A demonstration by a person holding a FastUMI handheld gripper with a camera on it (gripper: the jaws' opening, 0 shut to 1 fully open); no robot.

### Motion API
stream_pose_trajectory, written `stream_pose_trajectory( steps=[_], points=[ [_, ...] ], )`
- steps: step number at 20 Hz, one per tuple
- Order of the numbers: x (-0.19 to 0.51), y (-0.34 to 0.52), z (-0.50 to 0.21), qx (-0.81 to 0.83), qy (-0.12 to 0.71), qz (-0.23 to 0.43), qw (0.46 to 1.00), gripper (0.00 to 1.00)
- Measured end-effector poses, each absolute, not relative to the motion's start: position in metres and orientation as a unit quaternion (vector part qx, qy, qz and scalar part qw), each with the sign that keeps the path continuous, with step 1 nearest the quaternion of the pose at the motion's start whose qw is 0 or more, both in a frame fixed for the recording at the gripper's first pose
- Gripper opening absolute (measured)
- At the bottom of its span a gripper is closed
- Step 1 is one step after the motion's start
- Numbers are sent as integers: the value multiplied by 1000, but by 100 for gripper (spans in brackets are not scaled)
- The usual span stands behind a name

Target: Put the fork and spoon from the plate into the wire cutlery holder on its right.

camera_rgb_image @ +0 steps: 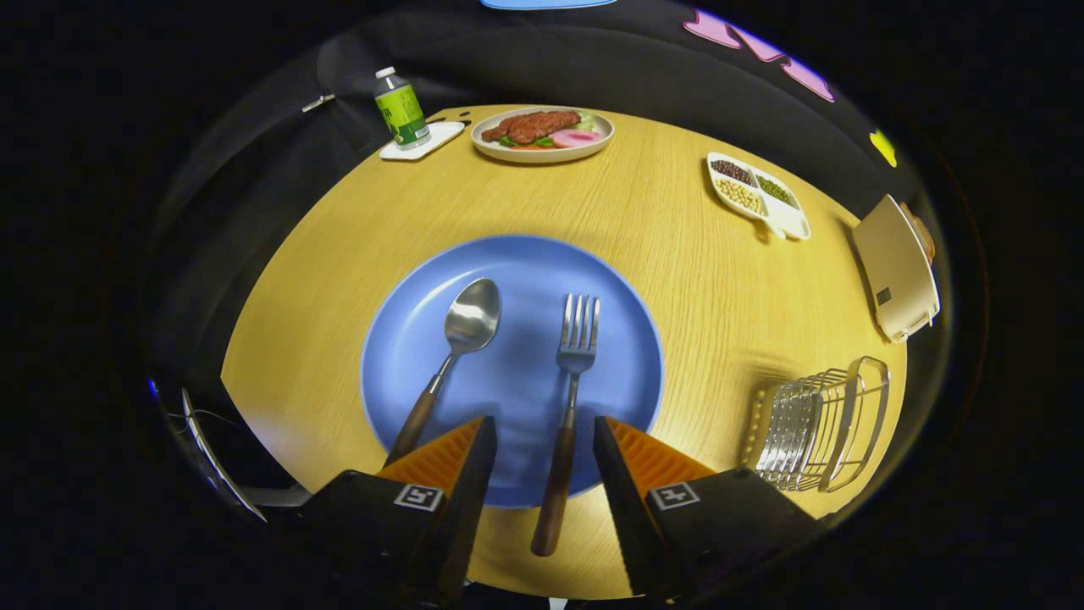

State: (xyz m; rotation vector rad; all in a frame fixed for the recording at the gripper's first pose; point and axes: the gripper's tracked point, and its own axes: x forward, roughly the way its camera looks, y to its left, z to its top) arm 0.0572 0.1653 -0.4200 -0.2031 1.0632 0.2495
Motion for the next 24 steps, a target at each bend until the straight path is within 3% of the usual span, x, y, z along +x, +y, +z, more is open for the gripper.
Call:
stream_pose_trajectory(
  steps=[5,7,13,24],
  points=[
    [61,159,-434,-75,540,90,834,27],
    [62,158,-432,-61,549,86,829,15],
    [61,150,-410,-20,557,117,822,6],
    [4,46,-285,-116,575,176,790,6]
  ],
)
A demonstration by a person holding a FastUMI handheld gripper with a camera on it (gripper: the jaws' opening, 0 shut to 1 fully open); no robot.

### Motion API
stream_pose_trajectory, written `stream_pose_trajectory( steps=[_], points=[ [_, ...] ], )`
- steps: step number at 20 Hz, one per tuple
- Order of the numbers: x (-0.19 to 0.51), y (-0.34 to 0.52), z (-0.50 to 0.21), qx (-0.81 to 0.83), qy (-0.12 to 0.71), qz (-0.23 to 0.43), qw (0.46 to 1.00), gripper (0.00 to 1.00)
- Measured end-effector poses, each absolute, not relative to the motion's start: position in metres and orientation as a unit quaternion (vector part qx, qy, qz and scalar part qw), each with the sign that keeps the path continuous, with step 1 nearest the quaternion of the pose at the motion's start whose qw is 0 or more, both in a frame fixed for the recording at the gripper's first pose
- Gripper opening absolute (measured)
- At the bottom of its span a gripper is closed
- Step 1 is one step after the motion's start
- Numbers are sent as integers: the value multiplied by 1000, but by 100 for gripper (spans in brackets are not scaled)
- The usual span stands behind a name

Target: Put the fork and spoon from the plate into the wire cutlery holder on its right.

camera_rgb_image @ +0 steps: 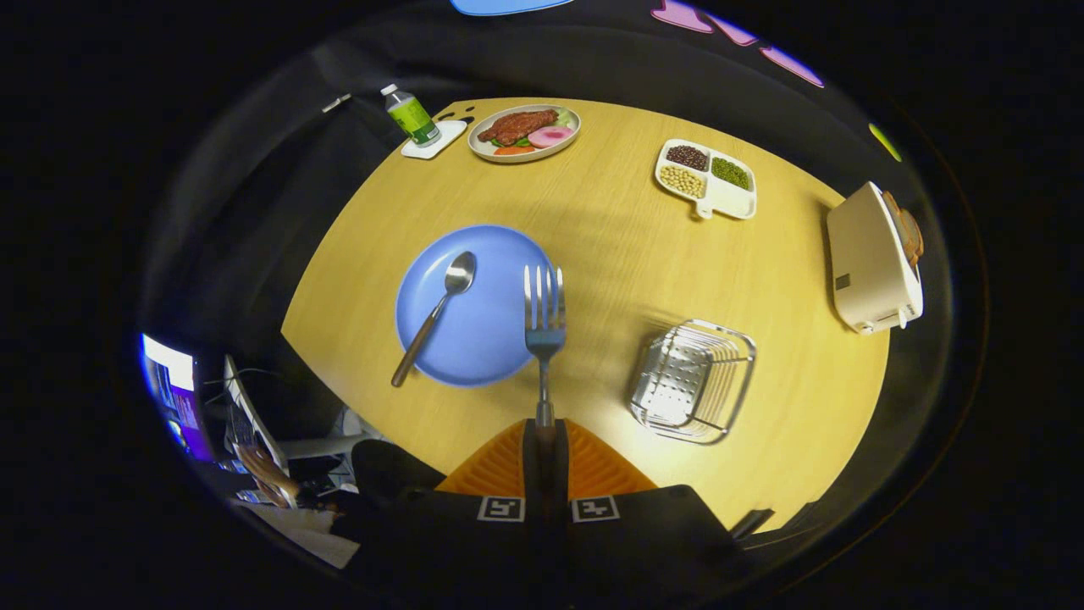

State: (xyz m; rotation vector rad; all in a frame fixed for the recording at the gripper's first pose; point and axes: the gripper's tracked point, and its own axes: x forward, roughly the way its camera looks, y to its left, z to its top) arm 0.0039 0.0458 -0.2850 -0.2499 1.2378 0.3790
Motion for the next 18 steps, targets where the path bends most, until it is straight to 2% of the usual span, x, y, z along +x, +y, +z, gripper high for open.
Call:
stream_pose_trajectory(
  steps=[5,14,18],
  points=[
    [6,-24,-265,-189,611,167,750,5],
    [18,-66,-286,-238,710,165,641,6],
    [26,-62,-301,-236,732,164,618,6]
  ],
)
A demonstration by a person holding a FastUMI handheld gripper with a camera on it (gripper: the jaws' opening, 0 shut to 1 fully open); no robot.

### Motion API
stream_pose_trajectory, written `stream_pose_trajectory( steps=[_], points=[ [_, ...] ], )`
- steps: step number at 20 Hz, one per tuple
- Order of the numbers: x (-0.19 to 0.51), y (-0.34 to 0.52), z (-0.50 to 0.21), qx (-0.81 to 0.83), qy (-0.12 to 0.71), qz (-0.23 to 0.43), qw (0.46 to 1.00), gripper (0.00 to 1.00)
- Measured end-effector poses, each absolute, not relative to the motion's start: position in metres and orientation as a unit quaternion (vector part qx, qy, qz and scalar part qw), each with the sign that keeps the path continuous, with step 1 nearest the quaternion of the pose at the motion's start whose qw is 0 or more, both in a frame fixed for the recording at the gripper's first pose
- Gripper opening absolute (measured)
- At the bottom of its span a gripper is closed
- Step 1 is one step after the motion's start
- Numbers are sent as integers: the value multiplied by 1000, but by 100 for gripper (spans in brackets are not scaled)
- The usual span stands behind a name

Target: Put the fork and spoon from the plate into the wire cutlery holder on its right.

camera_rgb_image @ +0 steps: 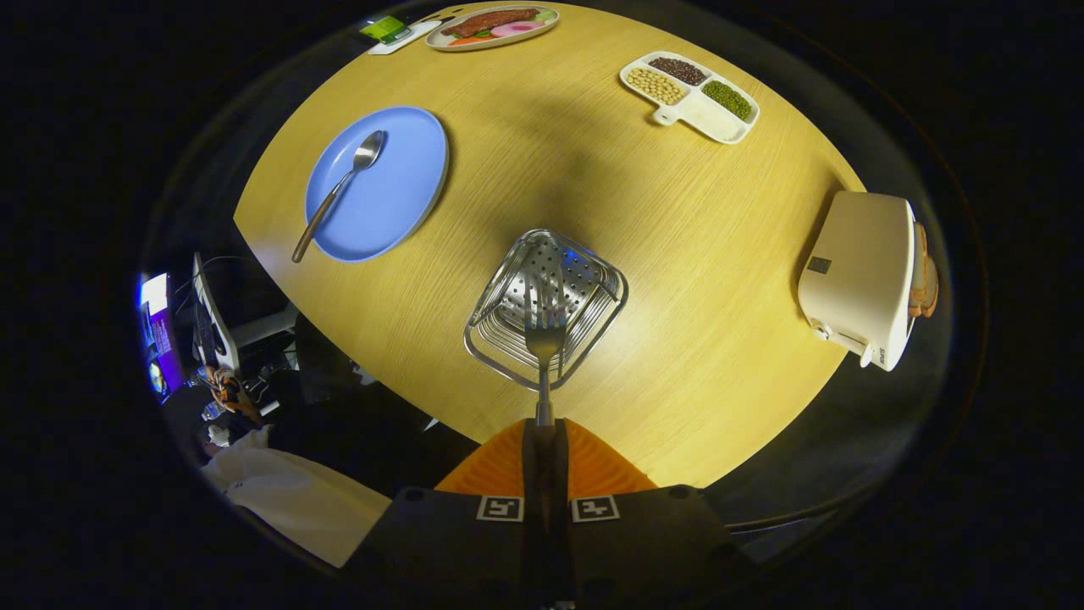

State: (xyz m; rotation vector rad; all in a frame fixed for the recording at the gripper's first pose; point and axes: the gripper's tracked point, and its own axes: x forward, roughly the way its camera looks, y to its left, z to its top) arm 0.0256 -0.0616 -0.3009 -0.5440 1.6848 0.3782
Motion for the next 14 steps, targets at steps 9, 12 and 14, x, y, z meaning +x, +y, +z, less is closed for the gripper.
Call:
stream_pose_trajectory(
  steps=[9,12,14],
  points=[
    [44,-58,-307,-228,744,161,607,23],
    [45,-45,-299,-198,731,173,630,73],
    [45,-39,-292,-180,716,178,650,75]
  ],
)
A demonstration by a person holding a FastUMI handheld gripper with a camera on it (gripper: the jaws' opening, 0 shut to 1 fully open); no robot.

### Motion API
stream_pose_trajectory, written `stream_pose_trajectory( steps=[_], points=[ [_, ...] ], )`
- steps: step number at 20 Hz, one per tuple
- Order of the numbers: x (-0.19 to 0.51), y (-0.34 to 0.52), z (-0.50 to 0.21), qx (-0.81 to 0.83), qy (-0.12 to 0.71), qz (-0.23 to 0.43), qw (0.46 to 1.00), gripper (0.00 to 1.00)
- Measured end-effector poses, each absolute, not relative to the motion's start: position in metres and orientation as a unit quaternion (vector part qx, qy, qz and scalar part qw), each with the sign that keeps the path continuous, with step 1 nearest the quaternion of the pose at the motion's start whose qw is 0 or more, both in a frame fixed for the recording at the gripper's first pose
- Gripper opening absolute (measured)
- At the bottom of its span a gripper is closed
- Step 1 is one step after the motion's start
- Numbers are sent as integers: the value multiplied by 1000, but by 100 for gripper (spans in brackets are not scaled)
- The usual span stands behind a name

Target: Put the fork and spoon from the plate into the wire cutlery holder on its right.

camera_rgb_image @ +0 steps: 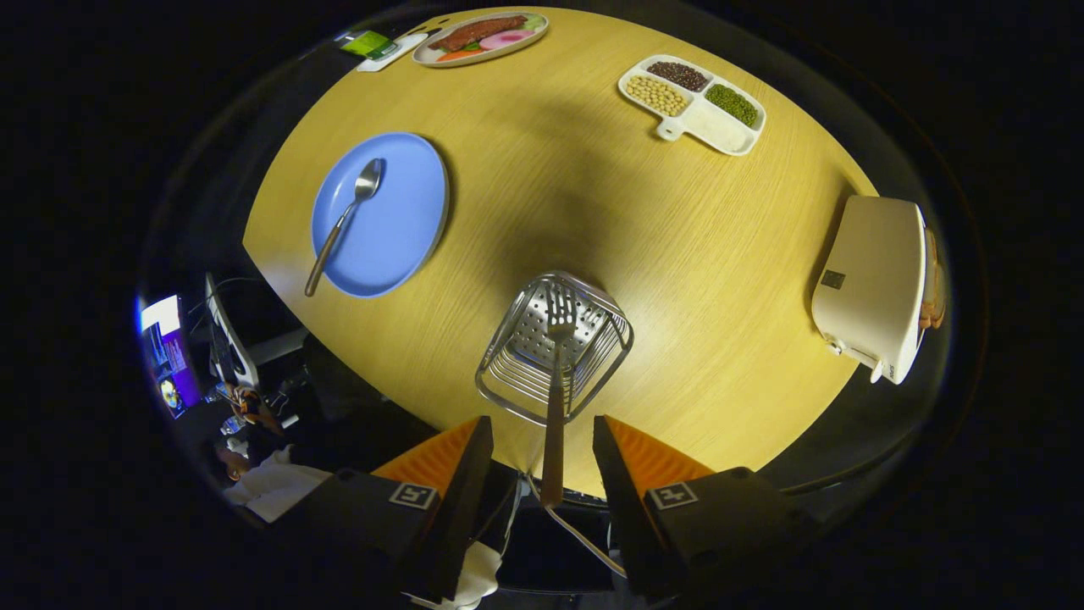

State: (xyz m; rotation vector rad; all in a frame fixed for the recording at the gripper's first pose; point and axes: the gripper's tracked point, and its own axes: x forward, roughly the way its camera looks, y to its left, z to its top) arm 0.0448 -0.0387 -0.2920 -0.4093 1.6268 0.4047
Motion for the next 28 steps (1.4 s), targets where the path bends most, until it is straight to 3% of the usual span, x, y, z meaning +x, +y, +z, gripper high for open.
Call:
stream_pose_trajectory(
  steps=[2,3,14,21,28],
  points=[
    [42,-26,-284,-151,700,187,672,96],
    [42,-20,-276,-136,690,190,685,100],
    [30,93,-212,-3,483,220,848,99],
    [-1,172,-262,-5,489,232,841,100],
    [14,223,-329,-9,515,212,831,100]
  ],
)
